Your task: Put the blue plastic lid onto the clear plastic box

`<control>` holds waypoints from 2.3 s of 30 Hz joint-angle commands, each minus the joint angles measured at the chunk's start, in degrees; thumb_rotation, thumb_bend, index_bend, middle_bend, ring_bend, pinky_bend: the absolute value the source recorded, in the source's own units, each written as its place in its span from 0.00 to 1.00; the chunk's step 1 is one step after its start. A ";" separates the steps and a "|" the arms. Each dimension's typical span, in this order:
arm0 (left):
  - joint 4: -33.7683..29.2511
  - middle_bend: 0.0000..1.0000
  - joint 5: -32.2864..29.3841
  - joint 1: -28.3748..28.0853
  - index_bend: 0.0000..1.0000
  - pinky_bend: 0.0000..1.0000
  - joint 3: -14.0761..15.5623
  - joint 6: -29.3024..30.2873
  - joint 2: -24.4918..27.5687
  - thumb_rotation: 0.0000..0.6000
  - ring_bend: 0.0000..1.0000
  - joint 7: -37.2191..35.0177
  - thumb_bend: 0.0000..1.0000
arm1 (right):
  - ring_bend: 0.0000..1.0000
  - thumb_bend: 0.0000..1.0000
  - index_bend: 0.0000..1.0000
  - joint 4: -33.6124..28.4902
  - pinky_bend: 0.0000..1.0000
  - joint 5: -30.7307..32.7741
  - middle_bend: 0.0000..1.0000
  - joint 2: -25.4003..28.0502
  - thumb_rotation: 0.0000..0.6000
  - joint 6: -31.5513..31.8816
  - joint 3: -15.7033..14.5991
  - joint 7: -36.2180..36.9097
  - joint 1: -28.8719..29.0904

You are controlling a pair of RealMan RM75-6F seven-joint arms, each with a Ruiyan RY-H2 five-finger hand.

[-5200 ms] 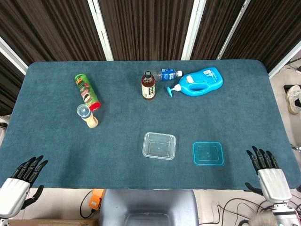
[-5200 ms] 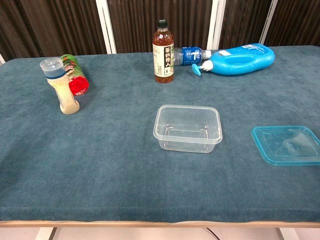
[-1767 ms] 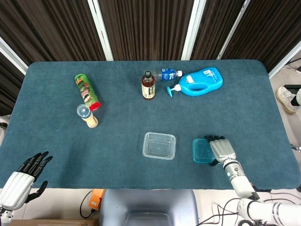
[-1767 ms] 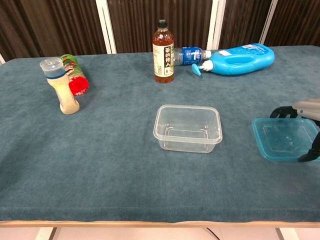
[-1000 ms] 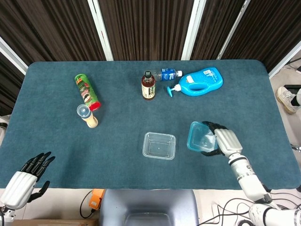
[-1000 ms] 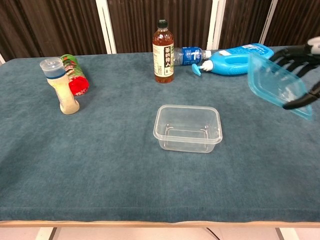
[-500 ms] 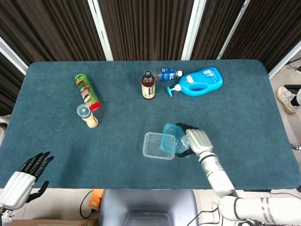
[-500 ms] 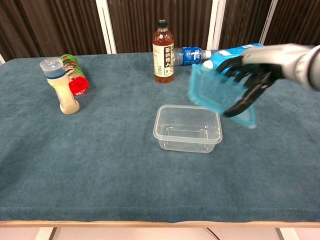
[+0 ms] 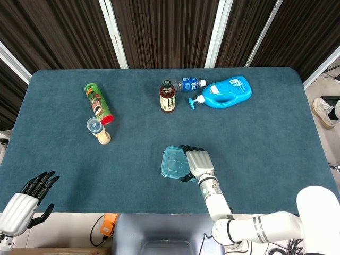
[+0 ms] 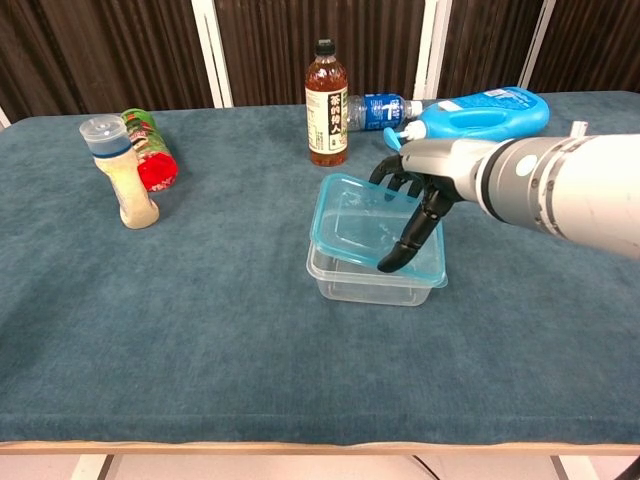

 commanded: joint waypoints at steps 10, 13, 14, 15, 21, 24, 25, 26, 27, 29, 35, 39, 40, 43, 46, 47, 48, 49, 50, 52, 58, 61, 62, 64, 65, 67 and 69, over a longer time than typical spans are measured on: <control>0.00 0.00 -0.05 0.11 0.00 0.16 0.06 0.15 0.05 1.00 0.00 -0.01 0.43 | 0.40 0.34 0.75 1.15 0.50 0.06 0.48 -0.94 1.00 -0.71 0.77 0.00 -0.07; 0.02 0.00 0.02 0.16 0.00 0.16 0.10 0.26 0.09 1.00 0.00 -0.05 0.43 | 0.40 0.35 0.75 1.73 0.50 0.13 0.48 -1.49 1.00 -0.65 0.79 -0.31 0.07; 0.03 0.00 0.06 0.18 0.00 0.16 0.12 0.31 0.12 1.00 0.00 -0.09 0.43 | 0.40 0.35 0.75 1.88 0.50 0.14 0.48 -1.63 1.00 -0.61 0.82 -0.40 0.10; 0.04 0.00 0.09 0.21 0.00 0.16 0.13 0.41 0.15 1.00 0.00 -0.17 0.43 | 0.40 0.35 0.75 2.07 0.50 0.22 0.48 -1.80 1.00 -0.59 0.88 -0.49 0.13; 0.12 0.00 0.16 0.28 0.00 0.16 0.14 0.67 0.24 1.00 0.00 -0.48 0.43 | 0.40 0.35 0.75 2.17 0.50 0.16 0.48 -1.90 1.00 -0.50 0.97 -0.71 -0.09; 0.09 0.00 0.24 0.27 0.00 0.16 0.19 0.59 0.19 1.00 0.00 -0.33 0.43 | 0.40 0.34 0.75 2.09 0.50 0.01 0.48 -1.83 1.00 -0.47 0.88 -0.82 -0.25; 0.08 0.00 0.25 0.27 0.00 0.16 0.19 0.59 0.18 1.00 0.00 -0.28 0.43 | 0.40 0.35 0.75 2.07 0.50 0.01 0.48 -1.83 1.00 -0.51 0.86 -0.85 -0.29; 0.08 0.00 0.24 0.28 0.00 0.16 0.17 0.60 0.16 1.00 0.00 -0.25 0.43 | 0.40 0.35 0.75 2.05 0.50 0.00 0.48 -1.83 1.00 -0.59 0.88 -0.82 -0.33; 0.07 0.00 0.22 0.29 0.00 0.16 0.16 0.62 0.16 1.00 0.00 -0.24 0.43 | 0.40 0.35 0.75 2.04 0.50 0.02 0.48 -1.80 1.00 -0.72 0.90 -0.80 -0.39; 0.08 0.00 0.21 0.31 0.00 0.16 0.15 0.65 0.16 1.00 0.00 -0.24 0.43 | 0.40 0.35 0.75 2.07 0.50 -0.05 0.48 -1.78 1.00 -0.82 0.86 -0.86 -0.46; 0.12 0.00 0.27 0.33 0.00 0.16 0.16 0.76 0.21 1.00 0.00 -0.38 0.43 | 0.40 0.34 0.74 1.89 0.50 -0.17 0.48 -1.75 1.00 -1.14 0.90 -0.82 -0.63; 0.16 0.00 0.34 0.38 0.00 0.16 0.18 0.91 0.24 1.00 0.00 -0.49 0.43 | 0.40 0.35 0.74 1.68 0.50 -0.35 0.48 -1.62 1.00 -1.19 0.89 -0.78 -0.78; 0.15 0.00 0.35 0.38 0.00 0.16 0.18 0.91 0.24 1.00 0.00 -0.48 0.43 | 0.40 0.35 0.74 1.66 0.50 -0.39 0.48 -1.57 1.00 -1.17 0.91 -0.77 -0.81; 0.15 0.00 0.34 0.35 0.00 0.16 0.18 0.83 0.21 1.00 0.00 -0.42 0.43 | 0.40 0.34 0.74 1.55 0.50 -0.52 0.48 -1.44 1.00 -1.10 0.93 -0.73 -0.93; 0.14 0.00 0.30 0.33 0.00 0.16 0.16 0.74 0.18 1.00 0.00 -0.31 0.43 | 0.40 0.35 0.74 1.29 0.50 -0.65 0.48 -1.15 1.00 -1.23 0.89 -0.57 -1.14; 0.14 0.00 0.27 0.33 0.00 0.16 0.15 0.71 0.15 1.00 0.00 -0.26 0.43 | 0.40 0.35 0.74 1.22 0.50 -0.71 0.48 -1.06 1.00 -1.25 0.88 -0.51 -1.20; 0.13 0.00 0.28 0.32 0.00 0.16 0.16 0.68 0.13 1.00 0.00 -0.19 0.43 | 0.40 0.35 0.74 1.16 0.50 -0.78 0.48 -0.97 1.00 -1.24 0.83 -0.48 -1.28; 0.11 0.00 0.34 0.30 0.00 0.16 0.18 0.63 0.11 1.00 0.00 -0.12 0.43 | 0.40 0.35 0.74 1.06 0.50 -0.87 0.48 -0.82 1.00 -1.25 0.79 -0.39 -1.39; 0.10 0.00 0.37 0.30 0.00 0.16 0.19 0.62 0.10 1.00 0.00 -0.04 0.43 | 0.40 0.34 0.74 1.03 0.50 -0.92 0.48 -0.70 1.00 -1.28 0.79 -0.31 -1.47; 0.08 0.00 0.36 0.31 0.00 0.16 0.20 0.58 0.05 1.00 0.00 0.06 0.43 | 0.40 0.34 0.74 1.02 0.50 -1.01 0.48 -0.54 1.00 -1.38 0.75 -0.24 -1.57; 0.02 0.00 0.30 0.23 0.00 0.16 0.17 0.45 0.06 1.00 0.00 0.08 0.43 | 0.40 0.35 0.74 1.34 0.50 -1.38 0.48 -0.50 1.00 -2.03 0.66 0.12 -1.69; 0.03 0.00 0.30 0.24 0.00 0.16 0.17 0.51 0.10 1.00 0.00 -0.02 0.43 | 0.40 0.35 0.74 1.74 0.50 -1.63 0.48 -0.84 1.00 -2.30 0.83 0.48 -1.65; 0.04 0.00 0.33 0.26 0.00 0.16 0.18 0.56 0.11 1.00 0.00 -0.05 0.43 | 0.40 0.34 0.74 1.92 0.50 -1.71 0.48 -0.99 1.00 -2.31 0.87 0.52 -1.61; 0.08 0.00 0.42 0.28 0.00 0.16 0.21 0.64 0.13 1.00 0.00 -0.11 0.43 | 0.40 0.34 0.74 2.25 0.50 -1.74 0.48 -1.30 1.00 -2.24 0.87 0.51 -1.54; 0.08 0.00 0.44 0.28 0.00 0.16 0.22 0.66 0.14 1.00 0.00 -0.14 0.43 | 0.40 0.34 0.74 2.37 0.50 -1.74 0.48 -1.40 1.00 -2.21 0.89 0.50 -1.51; 0.11 0.00 0.44 0.30 0.00 0.16 0.23 0.70 0.15 1.00 0.00 -0.21 0.43 | 0.40 0.34 0.74 2.65 0.50 -1.77 0.48 -1.62 1.00 -2.24 0.98 0.56 -1.47; 0.12 0.00 0.42 0.32 0.00 0.16 0.22 0.77 0.18 1.00 0.00 -0.31 0.43 | 0.40 0.35 0.74 2.82 0.50 -1.85 0.48 -1.76 1.00 -2.29 1.06 0.66 -1.47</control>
